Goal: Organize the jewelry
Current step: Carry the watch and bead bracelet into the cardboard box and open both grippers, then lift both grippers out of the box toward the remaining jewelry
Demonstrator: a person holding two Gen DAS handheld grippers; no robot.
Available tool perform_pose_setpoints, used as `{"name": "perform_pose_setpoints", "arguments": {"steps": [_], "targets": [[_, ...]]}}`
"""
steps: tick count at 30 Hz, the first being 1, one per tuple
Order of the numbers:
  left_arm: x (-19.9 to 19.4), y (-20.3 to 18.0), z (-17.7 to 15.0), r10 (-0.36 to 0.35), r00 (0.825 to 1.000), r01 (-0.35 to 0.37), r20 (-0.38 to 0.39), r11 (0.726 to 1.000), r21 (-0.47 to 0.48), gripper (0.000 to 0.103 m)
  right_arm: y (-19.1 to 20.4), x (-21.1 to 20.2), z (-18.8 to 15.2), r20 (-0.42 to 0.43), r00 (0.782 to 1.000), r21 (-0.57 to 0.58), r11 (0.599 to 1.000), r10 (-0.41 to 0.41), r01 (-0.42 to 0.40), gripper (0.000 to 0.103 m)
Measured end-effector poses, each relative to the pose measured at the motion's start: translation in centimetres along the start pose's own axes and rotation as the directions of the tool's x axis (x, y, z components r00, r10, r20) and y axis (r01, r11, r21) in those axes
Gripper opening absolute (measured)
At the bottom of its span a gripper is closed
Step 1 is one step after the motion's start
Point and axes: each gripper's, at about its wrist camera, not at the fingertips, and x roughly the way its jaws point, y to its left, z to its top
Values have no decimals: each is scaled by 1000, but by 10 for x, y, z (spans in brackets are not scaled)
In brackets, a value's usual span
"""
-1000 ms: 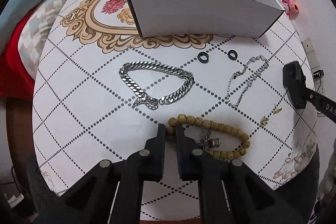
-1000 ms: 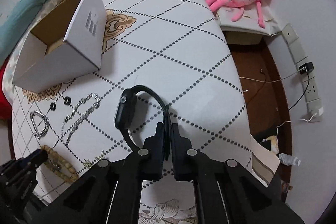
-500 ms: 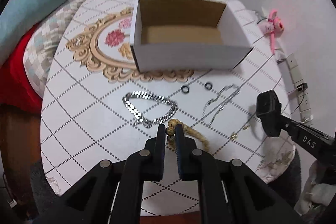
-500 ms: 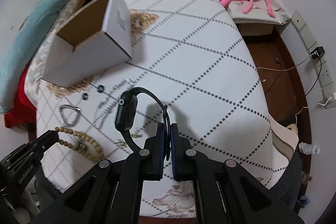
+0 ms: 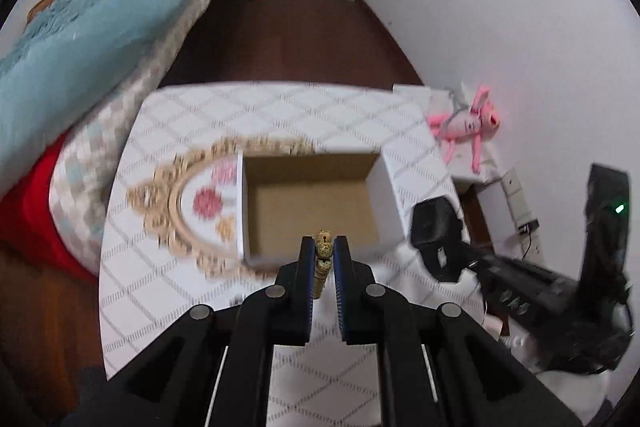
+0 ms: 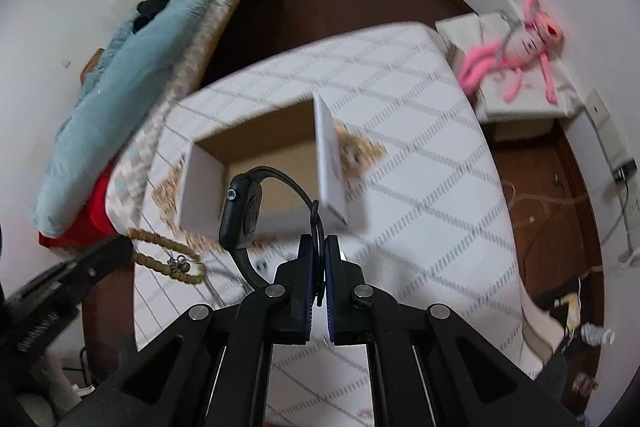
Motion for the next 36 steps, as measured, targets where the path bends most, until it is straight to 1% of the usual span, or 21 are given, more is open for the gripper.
{"name": "perform_pose_setpoints", "arguments": {"steps": [3,6,10,12,15,18,20,22,23,24,25,26,27,28,30,31,32,33,34,36], "targets": [[13,6,26,4,1000,-4,-1,1000,1,7,12,12,25,-9,1000,-14,1000,13,-13,5],[36,17,43,6,999,-7,-35,1000,-12,7,20,30,46,-30,999,-29,999,13,-14,5],[65,30,52,18,996,-20,-85,999,-28,7,30,55,64,-65,998,-55,998,-10,6,5],[78,38,54,7,993,-13,-117,999,-44,7,35,69,70,-87,996,-70,997,-28,22,5],[87,44,57,0,990,-9,-138,998,-61,7,38,84,74,-110,993,-83,996,-46,37,5],[93,48,61,27,985,-40,-169,996,-75,8,43,98,77,-128,989,-106,992,-75,61,6],[93,50,64,32,984,-47,-173,995,-83,11,44,107,78,-151,984,-115,991,-90,73,8],[92,50,67,54,984,-67,-169,995,-75,18,44,115,80,-184,978,-111,991,-100,81,13],[90,51,67,70,984,-82,-163,994,-70,30,44,115,81,-184,977,-112,990,-104,85,17],[88,52,67,93,983,-105,-158,992,-66,49,45,112,81,-172,978,-115,989,-115,96,25],[85,53,67,108,984,-118,-143,991,-64,57,45,107,82,-156,980,-117,988,-122,105,28],[79,54,64,145,984,-152,-107,987,-58,70,46,103,83,-146,982,-117,987,-123,106,35],[77,55,62,177,980,-182,-93,982,-53,79,47,96,83,-128,984,-121,986,-127,112,45],[75,57,60,209,974,-214,-83,976,-48,83,48,90,83,-112,984,-128,984,-138,124,51],[73,61,51,252,966,-255,-63,966,-50,85,49,79,81,-84,980,-153,974,-179,165,77],[73,63,46,261,964,-264,-57,963,-53,87,50,75,80,-74,977,-164,969,-199,184,84],[74,65,42,263,963,-266,-59,962,-57,100,50,73,78,-67,972,-181,961,-225,210,93],[77,67,35,257,964,-261,-63,963,-63,103,50,72,74,-60,965,-201,950,-254,238,95],[78,68,30,255,965,-259,-65,964,-64,103,48,72,71,-58,961,-212,944,-271,253,95],[85,69,19,269,960,-274,-76,960,-56,103,45,75,66,-61,954,-230,934,-293,273,95]]}}
